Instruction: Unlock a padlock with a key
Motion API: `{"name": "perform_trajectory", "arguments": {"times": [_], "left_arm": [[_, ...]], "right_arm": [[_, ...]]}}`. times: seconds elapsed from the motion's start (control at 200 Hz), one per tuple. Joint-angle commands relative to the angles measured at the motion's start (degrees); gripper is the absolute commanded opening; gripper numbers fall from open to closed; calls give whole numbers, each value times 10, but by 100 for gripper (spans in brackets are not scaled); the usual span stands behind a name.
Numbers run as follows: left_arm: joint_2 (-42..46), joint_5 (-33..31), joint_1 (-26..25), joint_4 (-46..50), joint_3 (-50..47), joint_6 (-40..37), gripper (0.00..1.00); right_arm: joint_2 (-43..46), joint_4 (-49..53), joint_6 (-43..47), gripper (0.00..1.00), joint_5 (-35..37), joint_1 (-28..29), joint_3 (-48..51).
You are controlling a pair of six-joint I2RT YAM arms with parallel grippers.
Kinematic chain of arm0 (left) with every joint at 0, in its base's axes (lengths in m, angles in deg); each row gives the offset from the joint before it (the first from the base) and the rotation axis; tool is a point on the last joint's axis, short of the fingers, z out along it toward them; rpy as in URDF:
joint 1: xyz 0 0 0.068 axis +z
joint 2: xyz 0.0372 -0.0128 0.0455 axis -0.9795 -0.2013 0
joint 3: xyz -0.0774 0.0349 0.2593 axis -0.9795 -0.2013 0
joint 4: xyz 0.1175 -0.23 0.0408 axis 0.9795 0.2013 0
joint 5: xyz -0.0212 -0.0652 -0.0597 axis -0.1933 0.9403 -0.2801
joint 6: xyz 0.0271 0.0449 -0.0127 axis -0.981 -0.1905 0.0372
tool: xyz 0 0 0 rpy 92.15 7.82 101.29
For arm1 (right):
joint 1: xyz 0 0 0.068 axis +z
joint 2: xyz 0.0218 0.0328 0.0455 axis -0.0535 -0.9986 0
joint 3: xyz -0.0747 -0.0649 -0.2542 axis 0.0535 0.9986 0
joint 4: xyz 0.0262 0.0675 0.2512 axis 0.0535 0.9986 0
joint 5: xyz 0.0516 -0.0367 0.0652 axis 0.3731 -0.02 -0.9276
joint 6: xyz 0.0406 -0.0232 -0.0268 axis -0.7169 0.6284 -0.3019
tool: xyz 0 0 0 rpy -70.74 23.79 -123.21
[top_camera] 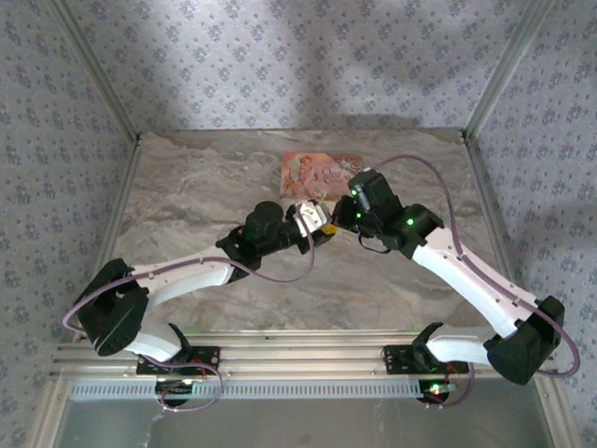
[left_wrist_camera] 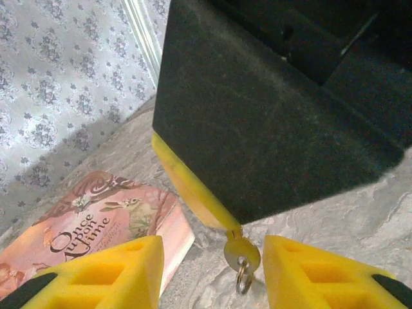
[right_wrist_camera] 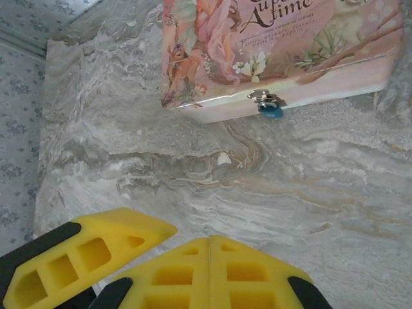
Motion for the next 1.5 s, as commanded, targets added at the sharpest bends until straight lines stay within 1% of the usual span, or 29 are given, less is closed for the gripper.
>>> {"name": "perform_trajectory", "arguments": {"times": [0.0, 0.065, 0.155, 0.6, 0.799, 0.839, 0.934, 0.974, 1.094, 1.184, 1.284, 1.389, 1.494], "left_arm": [[-9, -22, -7, -24, 19, -25, 43], [-12, -28, -8, -24, 18, -30, 39], [-12, -36, -9, -21, 18, -32, 30], [-7, -56, -11, 16, 29, -17, 0], [-2, -64, -11, 21, 27, -2, 0], [0, -64, -10, 25, 27, 2, 0], [5, -63, -7, 32, 26, 18, 0], [8, -57, -3, 35, 25, 32, 0], [24, -12, 31, 39, 14, 96, 0], [37, 42, 62, 43, 5, 152, 0], [54, 109, 99, 48, 0, 206, 0], [61, 216, 143, 58, 7, 264, 0], [60, 312, 189, 51, 19, 326, 0]], "right_arm": [[17, -8, -28, 0, -12, -8, 15], [18, -8, -33, 0, -16, -14, 19], [20, -25, -41, 0, -22, -19, 25], [15, -63, -64, 0, -42, -35, 46], [15, -78, -65, 0, -47, -37, 48], [17, -82, -65, 7, -48, -37, 49], [24, -95, -60, 28, -48, -38, 51], [29, -99, -56, 33, -52, -39, 52], [54, -136, -36, 44, -89, -64, 63], [75, -159, 2, 51, -114, -85, 64], [89, -190, 47, 52, -177, -113, 65], [88, -232, 76, 51, -255, -133, 68], [80, -274, 109, 49, -320, -134, 69]]}}
